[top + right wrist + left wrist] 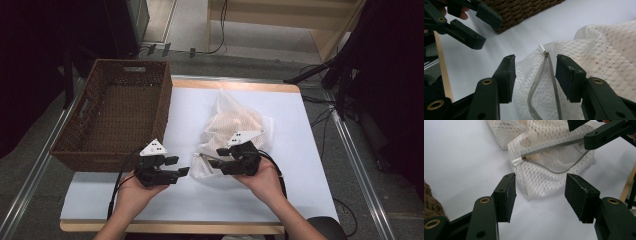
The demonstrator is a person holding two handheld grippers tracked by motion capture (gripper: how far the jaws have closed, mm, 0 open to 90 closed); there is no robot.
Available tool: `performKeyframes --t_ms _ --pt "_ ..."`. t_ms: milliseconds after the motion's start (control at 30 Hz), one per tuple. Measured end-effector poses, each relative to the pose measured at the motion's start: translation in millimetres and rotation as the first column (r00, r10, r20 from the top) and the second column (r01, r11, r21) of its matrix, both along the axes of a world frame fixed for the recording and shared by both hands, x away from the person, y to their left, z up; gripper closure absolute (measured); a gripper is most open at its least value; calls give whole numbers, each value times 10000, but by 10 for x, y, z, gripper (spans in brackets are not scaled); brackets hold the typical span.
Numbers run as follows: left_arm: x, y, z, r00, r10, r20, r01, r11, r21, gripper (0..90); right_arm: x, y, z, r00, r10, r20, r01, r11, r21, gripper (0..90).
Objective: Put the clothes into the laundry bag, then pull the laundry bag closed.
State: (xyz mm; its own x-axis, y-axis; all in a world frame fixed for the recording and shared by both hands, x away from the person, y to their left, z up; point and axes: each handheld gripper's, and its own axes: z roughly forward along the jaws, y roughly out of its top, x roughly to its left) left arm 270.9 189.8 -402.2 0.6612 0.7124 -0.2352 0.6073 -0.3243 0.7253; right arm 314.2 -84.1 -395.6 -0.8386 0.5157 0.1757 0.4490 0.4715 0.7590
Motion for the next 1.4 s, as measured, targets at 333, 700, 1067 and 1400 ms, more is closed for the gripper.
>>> performKeyframes --t_ms 333,700,1067,1400 --pt "9 77 -13 9997 229 -33 -228 9997 110 431 110 160 43 9996 278 -18 -278 9994 -211 545" --pt "24 75 -8 9997 231 -38 -232 9997 -73 431 245 313 68 9994 338 -102 -340 9993 -176 562" --pt "19 86 -7 9997 228 -37 -228 9997 -99 432 354 463 65 9994 292 -166 -296 9993 -237 573" --pt "8 84 -7 9997 264 22 -263 9997 -23 434 445 483 -166 9982 123 -585 -151 9988 -473 559"
